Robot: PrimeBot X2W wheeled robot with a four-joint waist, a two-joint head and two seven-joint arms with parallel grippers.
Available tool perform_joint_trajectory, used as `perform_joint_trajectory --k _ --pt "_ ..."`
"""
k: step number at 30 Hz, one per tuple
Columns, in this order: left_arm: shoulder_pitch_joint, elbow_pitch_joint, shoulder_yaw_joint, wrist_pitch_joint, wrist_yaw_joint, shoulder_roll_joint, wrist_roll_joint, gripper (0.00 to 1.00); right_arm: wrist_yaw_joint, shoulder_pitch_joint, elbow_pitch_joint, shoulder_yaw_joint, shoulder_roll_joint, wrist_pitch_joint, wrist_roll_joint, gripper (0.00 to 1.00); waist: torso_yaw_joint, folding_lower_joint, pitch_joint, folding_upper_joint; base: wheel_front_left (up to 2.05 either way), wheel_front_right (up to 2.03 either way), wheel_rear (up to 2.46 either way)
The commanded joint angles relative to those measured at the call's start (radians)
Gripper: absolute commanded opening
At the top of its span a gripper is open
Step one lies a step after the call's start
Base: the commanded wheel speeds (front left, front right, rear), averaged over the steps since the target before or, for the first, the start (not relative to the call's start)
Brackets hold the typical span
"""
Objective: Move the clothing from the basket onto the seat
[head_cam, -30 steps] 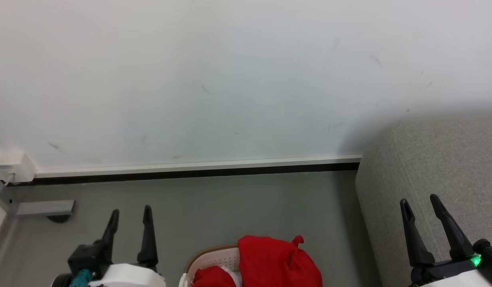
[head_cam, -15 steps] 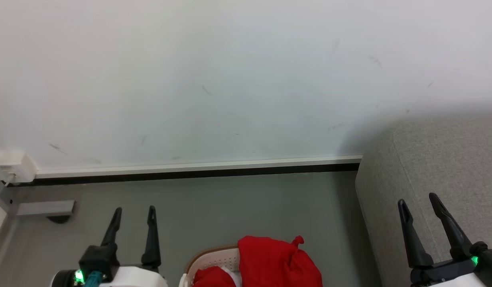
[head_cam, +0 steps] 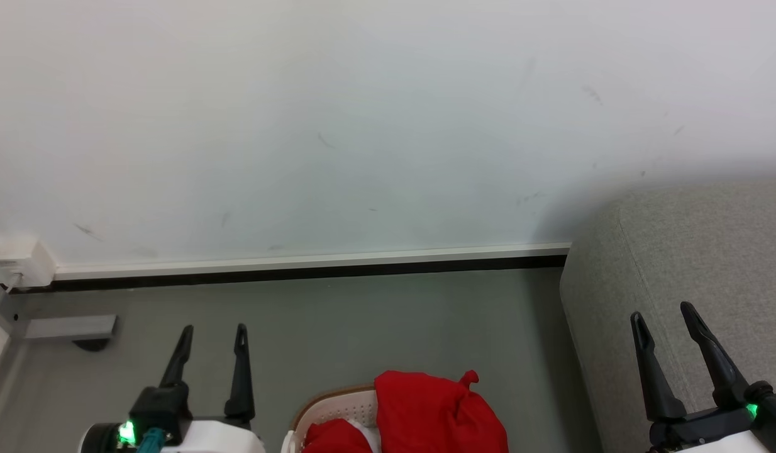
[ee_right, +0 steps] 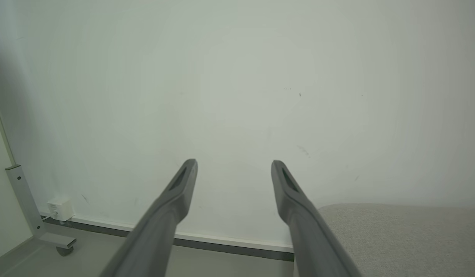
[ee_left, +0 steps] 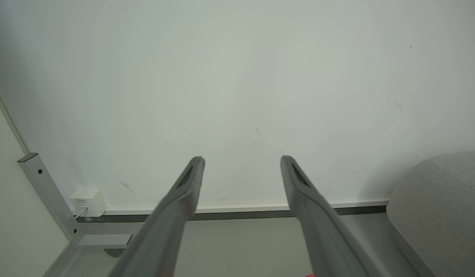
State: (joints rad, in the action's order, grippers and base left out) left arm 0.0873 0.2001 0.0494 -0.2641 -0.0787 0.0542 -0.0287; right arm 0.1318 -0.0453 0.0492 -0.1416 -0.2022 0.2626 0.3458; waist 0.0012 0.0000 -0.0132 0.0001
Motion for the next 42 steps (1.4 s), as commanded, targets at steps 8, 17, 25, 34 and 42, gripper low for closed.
perform_joint_trajectory --k 8,17,25,34,42 --pt "0.009 0.003 -0.010 -0.001 0.012 0.002 -0.001 1.00 -0.002 -0.006 0.006 -0.002 -0.003 0.003 0.000 1.00 -0.004 0.0000 0.001 -0.0001 0.00 0.00 0.00" --pt "0.008 -0.002 -0.018 -0.001 0.017 0.001 0.000 1.00 -0.002 -0.005 0.000 0.002 -0.007 0.003 0.006 1.00 -0.009 0.0000 0.006 -0.0001 0.00 0.00 0.00" --pt "0.020 0.002 -0.023 -0.001 0.030 0.000 -0.025 1.00 -0.002 -0.018 -0.011 0.016 -0.013 0.003 0.009 1.00 -0.019 0.0000 0.026 -0.0001 0.00 0.00 0.00" --pt "0.084 0.013 -0.019 -0.001 0.058 -0.001 -0.034 1.00 -0.002 -0.082 -0.029 0.025 -0.034 0.003 0.014 1.00 -0.067 0.0000 0.118 -0.0001 0.00 0.00 0.00" --pt "0.163 0.058 -0.001 -0.001 0.096 -0.002 -0.042 1.00 -0.002 -0.150 -0.054 0.047 -0.028 0.003 0.019 1.00 -0.114 0.0000 0.235 -0.0001 0.00 0.00 0.00"
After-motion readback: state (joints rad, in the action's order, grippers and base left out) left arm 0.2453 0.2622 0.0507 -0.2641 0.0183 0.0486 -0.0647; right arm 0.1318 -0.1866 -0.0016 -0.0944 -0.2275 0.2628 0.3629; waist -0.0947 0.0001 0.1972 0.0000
